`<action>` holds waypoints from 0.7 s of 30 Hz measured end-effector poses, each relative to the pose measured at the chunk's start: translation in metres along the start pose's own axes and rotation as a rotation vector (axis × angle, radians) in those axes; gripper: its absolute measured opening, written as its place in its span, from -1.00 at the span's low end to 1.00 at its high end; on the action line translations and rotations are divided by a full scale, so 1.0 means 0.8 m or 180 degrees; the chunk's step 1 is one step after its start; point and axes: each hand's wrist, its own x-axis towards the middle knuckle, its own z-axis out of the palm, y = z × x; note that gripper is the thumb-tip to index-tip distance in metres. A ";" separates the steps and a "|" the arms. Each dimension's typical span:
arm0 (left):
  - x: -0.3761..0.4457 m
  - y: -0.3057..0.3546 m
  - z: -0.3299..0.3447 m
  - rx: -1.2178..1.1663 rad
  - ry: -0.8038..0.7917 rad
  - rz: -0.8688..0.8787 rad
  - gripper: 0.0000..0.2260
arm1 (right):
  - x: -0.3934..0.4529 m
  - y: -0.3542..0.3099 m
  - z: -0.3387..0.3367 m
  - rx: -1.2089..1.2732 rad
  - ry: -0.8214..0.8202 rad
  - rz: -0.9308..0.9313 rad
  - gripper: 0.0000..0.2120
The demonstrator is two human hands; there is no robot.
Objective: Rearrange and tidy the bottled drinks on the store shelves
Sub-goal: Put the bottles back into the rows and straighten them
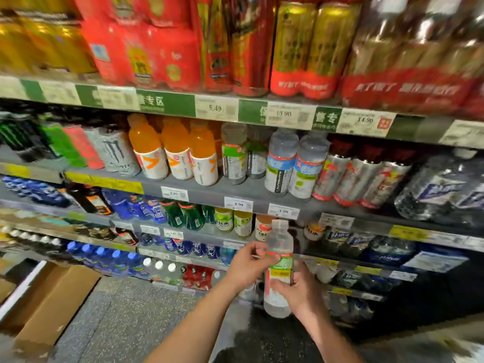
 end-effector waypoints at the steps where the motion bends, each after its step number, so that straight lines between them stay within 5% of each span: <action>1: -0.006 0.006 -0.006 -0.0028 -0.0010 0.0047 -0.50 | -0.004 -0.008 0.004 -0.0044 -0.0018 -0.0089 -0.59; 5: -0.026 0.031 -0.040 -0.0218 0.0039 0.0286 -0.65 | -0.013 -0.053 0.016 -0.0090 -0.0141 -0.0267 -0.52; 9: -0.026 0.062 -0.082 -0.0349 0.0033 0.0580 -0.58 | -0.005 -0.110 0.036 0.0049 -0.0007 -0.0497 -0.47; 15: 0.018 0.121 -0.139 -0.0473 0.0695 0.1019 -0.76 | 0.026 -0.180 0.063 0.0243 0.0720 -0.0787 -0.46; 21: 0.072 0.154 -0.142 -0.0193 0.1158 0.1220 -0.66 | 0.062 -0.203 0.066 0.0423 0.1288 -0.0742 -0.49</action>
